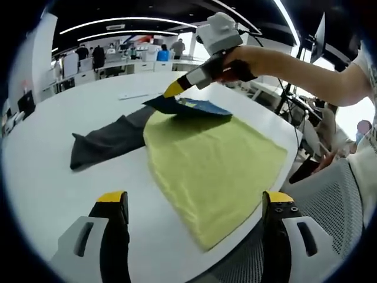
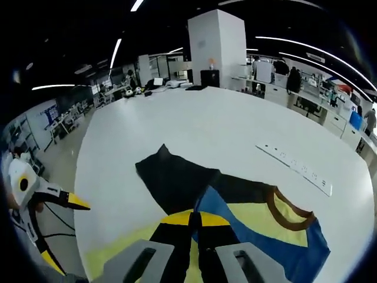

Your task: Fold the garment on the visible template until the final outline fits inside the template.

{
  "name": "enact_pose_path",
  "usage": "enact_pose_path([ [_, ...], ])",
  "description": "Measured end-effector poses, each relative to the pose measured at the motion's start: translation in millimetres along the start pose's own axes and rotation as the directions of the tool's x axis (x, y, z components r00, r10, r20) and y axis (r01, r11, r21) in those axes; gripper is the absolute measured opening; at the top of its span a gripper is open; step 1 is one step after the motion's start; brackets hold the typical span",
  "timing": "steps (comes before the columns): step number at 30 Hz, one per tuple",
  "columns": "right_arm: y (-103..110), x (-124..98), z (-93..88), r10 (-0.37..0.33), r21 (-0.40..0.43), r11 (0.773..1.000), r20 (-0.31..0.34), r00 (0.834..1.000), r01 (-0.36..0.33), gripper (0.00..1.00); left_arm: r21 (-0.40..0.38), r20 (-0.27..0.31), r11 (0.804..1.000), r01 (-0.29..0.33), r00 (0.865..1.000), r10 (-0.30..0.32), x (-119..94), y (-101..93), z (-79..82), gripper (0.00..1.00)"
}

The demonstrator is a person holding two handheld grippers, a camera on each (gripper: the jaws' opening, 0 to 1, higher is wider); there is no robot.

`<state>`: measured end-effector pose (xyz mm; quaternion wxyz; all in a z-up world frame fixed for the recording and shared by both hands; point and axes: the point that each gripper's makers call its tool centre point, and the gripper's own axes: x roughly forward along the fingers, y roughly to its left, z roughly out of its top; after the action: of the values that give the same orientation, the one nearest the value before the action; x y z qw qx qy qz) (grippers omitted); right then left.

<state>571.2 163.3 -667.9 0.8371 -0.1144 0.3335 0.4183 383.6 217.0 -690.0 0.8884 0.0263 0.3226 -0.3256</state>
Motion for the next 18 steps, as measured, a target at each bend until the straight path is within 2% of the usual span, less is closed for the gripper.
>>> enact_pose_path([
  [12, 1.0, 20.9, -15.6, -0.039, 0.063, 0.997, -0.002, 0.999, 0.04, 0.0, -0.011, -0.014, 1.0, 0.004, 1.0, -0.004, 0.7, -1.2, -5.1, 0.91],
  [18, 11.4, 30.3, -30.0, -0.012, 0.073, 0.997, -0.025, 1.0, 0.014, 0.0, -0.014, -0.015, 1.0, 0.0, 1.0, 0.0, -0.6, -0.6, -6.0, 0.91],
])
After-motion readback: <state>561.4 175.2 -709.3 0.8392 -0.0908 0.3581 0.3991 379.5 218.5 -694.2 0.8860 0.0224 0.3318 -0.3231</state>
